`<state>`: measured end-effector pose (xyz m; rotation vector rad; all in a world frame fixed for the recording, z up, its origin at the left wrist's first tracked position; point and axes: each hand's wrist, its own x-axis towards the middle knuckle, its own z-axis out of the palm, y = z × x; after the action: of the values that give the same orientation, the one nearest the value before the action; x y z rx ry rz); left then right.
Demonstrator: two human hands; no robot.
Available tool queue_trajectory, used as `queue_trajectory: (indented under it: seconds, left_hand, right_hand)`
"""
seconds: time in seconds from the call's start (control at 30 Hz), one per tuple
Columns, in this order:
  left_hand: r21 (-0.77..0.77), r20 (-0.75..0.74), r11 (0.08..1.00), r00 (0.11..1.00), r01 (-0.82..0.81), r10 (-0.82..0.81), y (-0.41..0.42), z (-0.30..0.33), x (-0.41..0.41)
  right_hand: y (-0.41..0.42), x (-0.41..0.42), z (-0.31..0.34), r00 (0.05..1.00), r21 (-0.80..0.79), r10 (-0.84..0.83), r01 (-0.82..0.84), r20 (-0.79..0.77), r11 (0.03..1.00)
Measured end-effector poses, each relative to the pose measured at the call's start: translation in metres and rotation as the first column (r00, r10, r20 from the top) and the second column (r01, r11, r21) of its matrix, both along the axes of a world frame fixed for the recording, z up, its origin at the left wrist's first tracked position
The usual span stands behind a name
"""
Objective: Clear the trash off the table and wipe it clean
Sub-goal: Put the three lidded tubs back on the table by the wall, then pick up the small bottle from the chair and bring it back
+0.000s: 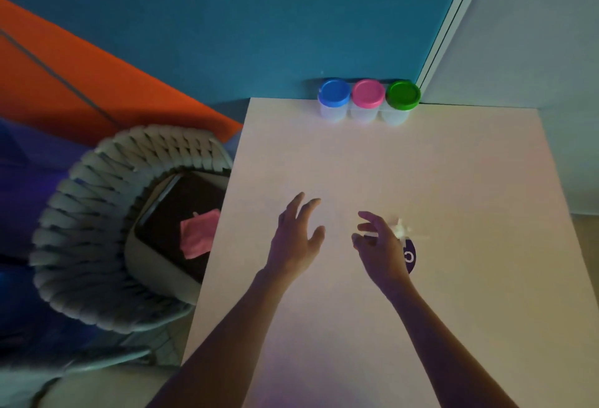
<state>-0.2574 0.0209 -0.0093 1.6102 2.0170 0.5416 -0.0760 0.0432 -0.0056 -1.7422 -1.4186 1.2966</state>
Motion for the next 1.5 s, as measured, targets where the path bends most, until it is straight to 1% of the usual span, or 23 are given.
queue_trajectory:
  seconds: [0.1,0.2,0.3,0.43,0.67,0.73,0.77,0.83,0.93,1.0,1.13,1.17,1.23,1.3,1.43,1.5]
  left_hand:
    - [0.018,0.009,1.0,1.0,-0.001,0.001,-0.03,0.007,-0.007]
    - [0.003,0.007,1.0,1.0,-0.014,0.014,-0.056,0.014,-0.018]
    - [-0.023,-0.012,0.999,0.999,-0.049,0.049,-0.088,0.019,-0.034]
    - [-0.054,0.002,0.993,0.995,-0.101,0.101,-0.128,0.015,-0.057]
    - [-0.075,0.042,0.984,0.985,-0.163,0.166,-0.205,0.002,-0.083]
    - [-0.063,0.044,0.985,0.985,-0.163,0.166,-0.224,-0.005,-0.086]
    - [-0.052,0.049,0.981,0.98,-0.189,0.191,-0.242,-0.007,-0.092]
    - [-0.044,0.065,0.977,0.975,-0.21,0.213,-0.257,-0.009,-0.096]
    - [-0.071,0.079,0.953,0.951,-0.294,0.299,-0.286,-0.009,-0.099]
    - [-0.091,0.081,0.919,0.917,-0.385,0.392,-0.309,-0.006,-0.097]
    - [-0.127,0.05,0.856,0.858,-0.502,0.511,-0.352,-0.003,-0.091]
    - [-0.143,0.042,0.829,0.833,-0.541,0.552,-0.367,-0.002,-0.088]
    - [-0.181,0.044,0.784,0.792,-0.594,0.61,-0.385,-0.002,-0.086]
    - [-0.196,0.033,0.734,0.744,-0.65,0.667,-0.412,-0.003,-0.081]
    - [-0.259,0.014,0.649,0.669,-0.716,0.743,-0.457,-0.007,-0.073]
    - [-0.277,0.013,0.594,0.615,-0.755,0.788,-0.479,-0.006,-0.075]
  right_hand:
    - [-0.025,-0.01,0.005,0.997,0.001,0.07,-0.071,0.025,0.998]
    - [-0.045,-0.021,0.01,0.988,0.022,0.147,-0.148,0.042,0.989]
    - [-0.069,-0.039,0.017,0.966,0.049,0.242,-0.248,0.092,0.968]
    - [-0.098,-0.065,0.022,0.921,0.043,0.36,-0.37,0.151,0.928]
    - [-0.141,-0.097,0.022,0.855,0.018,0.481,-0.493,0.192,0.87]
    - [-0.149,-0.101,0.021,0.847,0.008,0.497,-0.507,0.191,0.862]
    - [-0.159,-0.11,0.021,0.824,0.003,0.535,-0.545,0.188,0.839]
    - [-0.167,-0.116,0.022,0.808,-0.008,0.562,-0.57,0.177,0.822]
    - [-0.181,-0.129,0.021,0.742,-0.008,0.645,-0.655,0.184,0.755]
    - [-0.192,-0.138,0.019,0.683,-0.012,0.707,-0.718,0.181,0.696]
    - [-0.213,-0.155,0.018,0.593,0.005,0.791,-0.801,0.151,0.599]
    - [-0.222,-0.16,0.018,0.557,0.011,0.818,-0.827,0.145,0.562]
    - [-0.231,-0.167,0.016,0.525,0.012,0.841,-0.849,0.133,0.528]
    - [-0.248,-0.176,0.017,0.458,0.028,0.879,-0.888,0.133,0.459]
    - [-0.279,-0.19,0.015,0.359,0.022,0.927,-0.933,0.111,0.359]
    - [-0.294,-0.202,0.015,0.278,0.016,0.954,-0.961,0.111,0.278]
